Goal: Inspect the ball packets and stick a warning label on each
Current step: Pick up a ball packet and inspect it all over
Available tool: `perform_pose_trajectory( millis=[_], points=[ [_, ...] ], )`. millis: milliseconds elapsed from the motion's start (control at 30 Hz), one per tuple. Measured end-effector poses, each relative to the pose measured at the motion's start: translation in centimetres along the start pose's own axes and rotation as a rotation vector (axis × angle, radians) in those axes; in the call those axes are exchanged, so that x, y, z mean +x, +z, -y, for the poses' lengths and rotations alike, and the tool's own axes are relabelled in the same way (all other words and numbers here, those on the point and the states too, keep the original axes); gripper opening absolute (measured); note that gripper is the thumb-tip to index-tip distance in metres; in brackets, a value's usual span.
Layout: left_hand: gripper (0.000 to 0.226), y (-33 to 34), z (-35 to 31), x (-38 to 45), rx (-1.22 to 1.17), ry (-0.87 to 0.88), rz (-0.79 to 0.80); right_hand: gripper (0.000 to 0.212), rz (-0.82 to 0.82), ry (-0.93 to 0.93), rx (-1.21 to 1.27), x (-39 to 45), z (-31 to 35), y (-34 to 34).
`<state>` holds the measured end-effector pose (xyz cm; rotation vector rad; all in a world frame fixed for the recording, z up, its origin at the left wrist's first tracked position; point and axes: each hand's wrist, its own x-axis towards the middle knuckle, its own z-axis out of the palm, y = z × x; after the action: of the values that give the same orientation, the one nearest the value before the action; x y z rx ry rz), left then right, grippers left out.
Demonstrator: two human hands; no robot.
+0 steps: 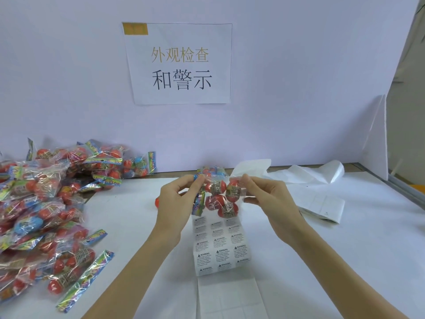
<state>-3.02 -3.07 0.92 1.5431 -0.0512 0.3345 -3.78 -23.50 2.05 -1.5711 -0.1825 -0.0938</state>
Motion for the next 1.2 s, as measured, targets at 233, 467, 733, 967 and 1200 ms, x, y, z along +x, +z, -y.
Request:
perform_pose_trajectory(
  millis=[233, 467, 733, 967, 1200],
  points=[
    [0.024, -0.5, 0.2, 0.1, 0.003, 0.045, -0.109, 0.027, 0.277, 0.048, -0.091, -0.8, -0.3, 0.8],
    [0.025, -0.7, 0.2, 0.4, 0.168, 0.221, -0.123, 0.024, 0.295, 0.021, 0.008, -0.3, -0.4, 0.4],
    [0.058, -0.8, -0.4, 0.2, -0.005, 0.001, -0.009, 0.024, 0.189, 0.016, 0.049, -0.6, -0.4, 0.5],
    [0.068, -0.1, -0.3, -0.4, -0.141, 0.020, 0.197, 0.044, 0.222, 0.071, -0.135, -0.5, -0.9, 0.5],
    [0.041, -2.8, -0.6, 1.4, -0.002, 0.233, 0.007, 0.082, 0.241, 0.063, -0.455, -1.3, -2.5, 1.9]
  ],
)
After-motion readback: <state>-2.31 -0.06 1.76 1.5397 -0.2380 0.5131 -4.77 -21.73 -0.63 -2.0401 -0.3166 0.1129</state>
